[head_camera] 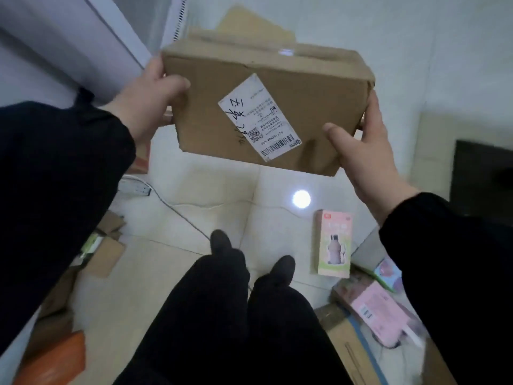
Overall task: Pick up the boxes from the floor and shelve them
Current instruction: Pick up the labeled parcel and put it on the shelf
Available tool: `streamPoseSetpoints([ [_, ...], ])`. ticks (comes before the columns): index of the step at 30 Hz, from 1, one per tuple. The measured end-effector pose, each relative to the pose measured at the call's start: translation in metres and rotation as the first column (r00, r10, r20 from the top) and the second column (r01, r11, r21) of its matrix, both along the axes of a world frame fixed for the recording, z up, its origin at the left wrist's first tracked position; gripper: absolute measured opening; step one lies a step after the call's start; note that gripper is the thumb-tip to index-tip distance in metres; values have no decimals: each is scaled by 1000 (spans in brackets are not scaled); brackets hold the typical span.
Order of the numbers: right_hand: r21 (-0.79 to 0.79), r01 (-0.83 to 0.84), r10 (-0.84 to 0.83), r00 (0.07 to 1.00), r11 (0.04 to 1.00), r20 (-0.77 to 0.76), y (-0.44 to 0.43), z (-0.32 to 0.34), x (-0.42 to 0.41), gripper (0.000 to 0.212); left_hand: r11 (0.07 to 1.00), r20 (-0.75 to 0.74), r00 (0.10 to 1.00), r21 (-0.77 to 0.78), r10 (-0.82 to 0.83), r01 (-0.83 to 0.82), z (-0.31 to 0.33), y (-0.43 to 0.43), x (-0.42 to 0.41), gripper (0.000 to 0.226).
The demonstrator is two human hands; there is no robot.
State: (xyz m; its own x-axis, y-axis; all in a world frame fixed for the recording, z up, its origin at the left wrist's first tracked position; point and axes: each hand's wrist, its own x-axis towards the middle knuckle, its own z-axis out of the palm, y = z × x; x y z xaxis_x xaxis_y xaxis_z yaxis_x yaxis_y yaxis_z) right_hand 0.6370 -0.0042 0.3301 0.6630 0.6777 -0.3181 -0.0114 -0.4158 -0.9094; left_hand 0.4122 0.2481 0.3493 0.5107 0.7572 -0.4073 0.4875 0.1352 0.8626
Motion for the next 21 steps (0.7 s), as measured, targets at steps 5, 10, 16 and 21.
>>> streamPoseSetpoints([
  [5,148,-246,223,962,958,157,36,126,-65,71,971,132,980,167,149,-170,126,-13,-123,45],
  [10,226,-360,289,911,905,295,66,215,-150,77,859,370,890,329,264,-392,219,-41,-238,37],
  [16,331,-505,363,839,797,405,81,283,-278,68,729,504,783,368,365,-577,276,-90,-380,52],
  [21,395,-611,388,767,686,512,86,329,-400,69,577,538,693,402,479,-711,314,-146,-514,57],
])
